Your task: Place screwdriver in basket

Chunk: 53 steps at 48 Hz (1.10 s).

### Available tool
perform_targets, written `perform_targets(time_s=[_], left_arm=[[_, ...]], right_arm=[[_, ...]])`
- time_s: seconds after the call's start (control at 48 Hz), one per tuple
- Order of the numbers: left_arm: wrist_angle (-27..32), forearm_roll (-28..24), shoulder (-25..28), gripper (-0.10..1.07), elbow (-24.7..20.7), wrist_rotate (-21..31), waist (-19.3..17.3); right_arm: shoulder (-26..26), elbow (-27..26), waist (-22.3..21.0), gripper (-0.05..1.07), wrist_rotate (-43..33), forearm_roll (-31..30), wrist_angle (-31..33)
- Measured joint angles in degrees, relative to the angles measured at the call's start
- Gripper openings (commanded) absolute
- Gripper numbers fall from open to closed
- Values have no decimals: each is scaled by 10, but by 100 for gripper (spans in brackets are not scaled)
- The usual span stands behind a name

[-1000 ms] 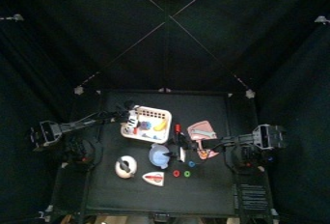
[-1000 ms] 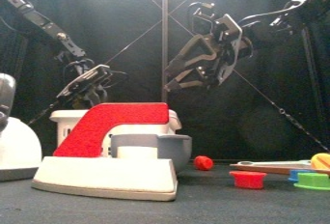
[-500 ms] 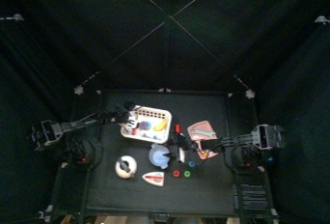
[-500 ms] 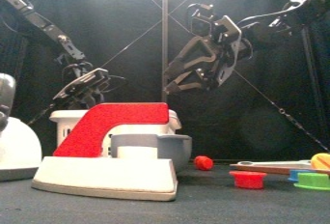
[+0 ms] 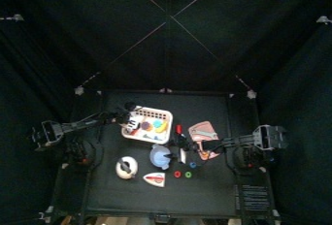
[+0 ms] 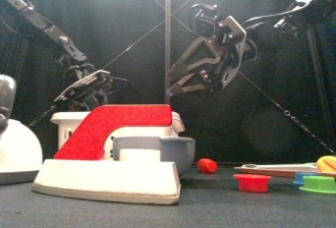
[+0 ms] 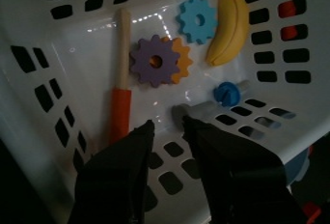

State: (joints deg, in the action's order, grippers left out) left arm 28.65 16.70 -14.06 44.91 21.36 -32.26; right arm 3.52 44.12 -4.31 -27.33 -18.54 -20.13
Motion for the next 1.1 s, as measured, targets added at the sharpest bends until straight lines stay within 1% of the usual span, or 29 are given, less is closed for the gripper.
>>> perform_targets(time_s=[0.333, 0.792, 1.104], left_arm=[[-33, -8, -22, 73, 0, -1, 1], [-34, -12, -23, 73, 0, -1, 3], [-34, -23, -24, 72, 0, -8, 16]], right_arm=[[0, 0, 1, 89, 0, 0, 4], [0, 0, 0, 89, 0, 1, 4], [0, -1, 0, 89, 0, 1, 8]])
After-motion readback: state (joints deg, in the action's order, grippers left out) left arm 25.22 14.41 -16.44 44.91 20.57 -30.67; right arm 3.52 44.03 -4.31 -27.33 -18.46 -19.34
